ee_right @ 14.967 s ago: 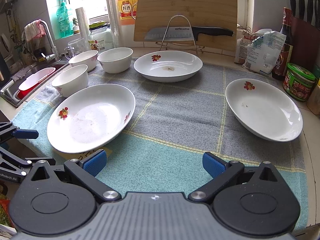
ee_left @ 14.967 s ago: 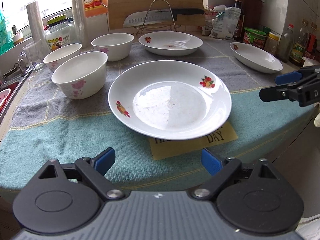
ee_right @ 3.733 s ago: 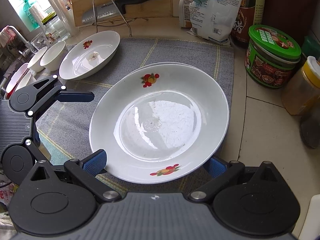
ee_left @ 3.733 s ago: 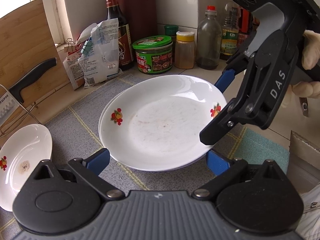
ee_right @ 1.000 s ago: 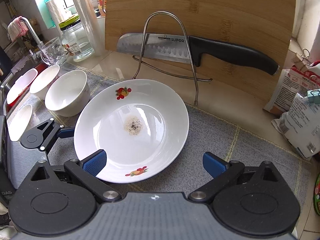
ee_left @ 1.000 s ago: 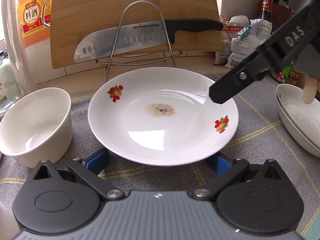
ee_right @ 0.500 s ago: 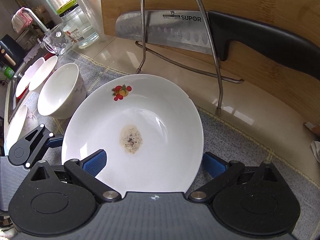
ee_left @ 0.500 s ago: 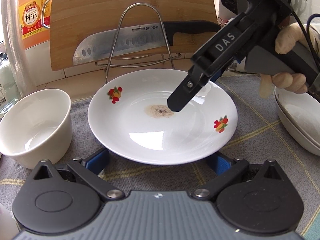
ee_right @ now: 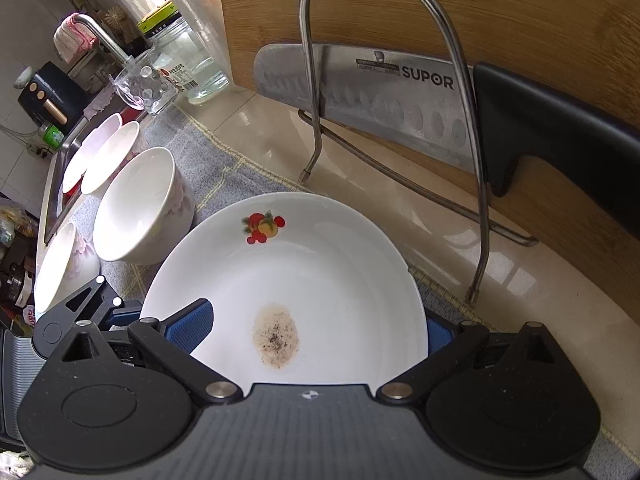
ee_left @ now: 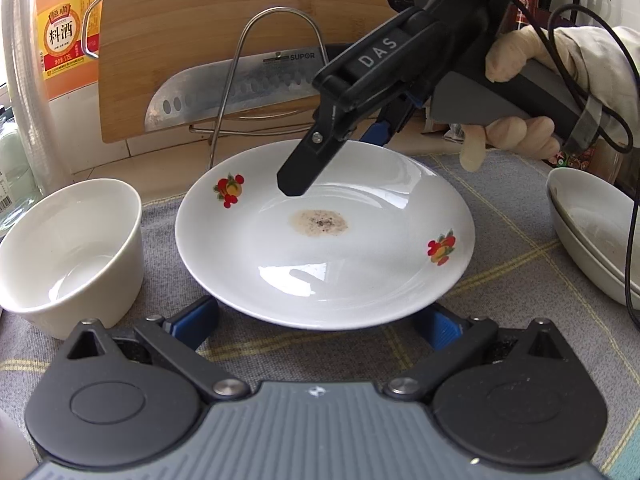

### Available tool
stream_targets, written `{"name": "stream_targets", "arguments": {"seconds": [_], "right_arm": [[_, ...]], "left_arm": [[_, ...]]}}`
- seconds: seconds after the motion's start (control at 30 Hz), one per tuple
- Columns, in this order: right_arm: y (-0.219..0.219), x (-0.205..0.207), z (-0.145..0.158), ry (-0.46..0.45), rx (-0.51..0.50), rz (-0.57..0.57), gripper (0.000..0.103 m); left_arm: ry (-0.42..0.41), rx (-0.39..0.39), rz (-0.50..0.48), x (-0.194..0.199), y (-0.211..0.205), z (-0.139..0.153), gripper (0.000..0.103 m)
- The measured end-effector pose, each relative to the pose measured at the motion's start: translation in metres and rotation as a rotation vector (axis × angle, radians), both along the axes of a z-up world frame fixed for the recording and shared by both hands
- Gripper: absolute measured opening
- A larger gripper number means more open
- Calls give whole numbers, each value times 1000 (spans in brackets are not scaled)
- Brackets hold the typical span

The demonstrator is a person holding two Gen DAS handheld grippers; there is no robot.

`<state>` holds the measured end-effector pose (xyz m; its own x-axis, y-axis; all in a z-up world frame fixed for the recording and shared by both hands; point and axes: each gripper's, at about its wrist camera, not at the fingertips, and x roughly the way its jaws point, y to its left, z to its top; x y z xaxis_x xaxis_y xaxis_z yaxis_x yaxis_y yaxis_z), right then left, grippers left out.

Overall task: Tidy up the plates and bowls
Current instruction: 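Close both grippers on the rim of the stained plate, then lift the stained plate with both grippers and carry it toward the stack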

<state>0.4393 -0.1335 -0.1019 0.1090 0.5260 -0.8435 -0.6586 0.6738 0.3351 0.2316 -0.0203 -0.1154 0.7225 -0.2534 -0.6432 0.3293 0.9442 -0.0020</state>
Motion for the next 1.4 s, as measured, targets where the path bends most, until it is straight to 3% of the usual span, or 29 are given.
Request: {"name": "stream_targets", "arguments": {"seconds": [1.0, 1.4], "right_arm": [[8, 5, -1, -17, 6, 23, 103], [7, -6, 0, 32, 14, 38, 103]], "left_arm": [[-17, 16, -40, -2, -4, 3, 102], [4, 23, -86, -4, 5, 5, 102]]}}
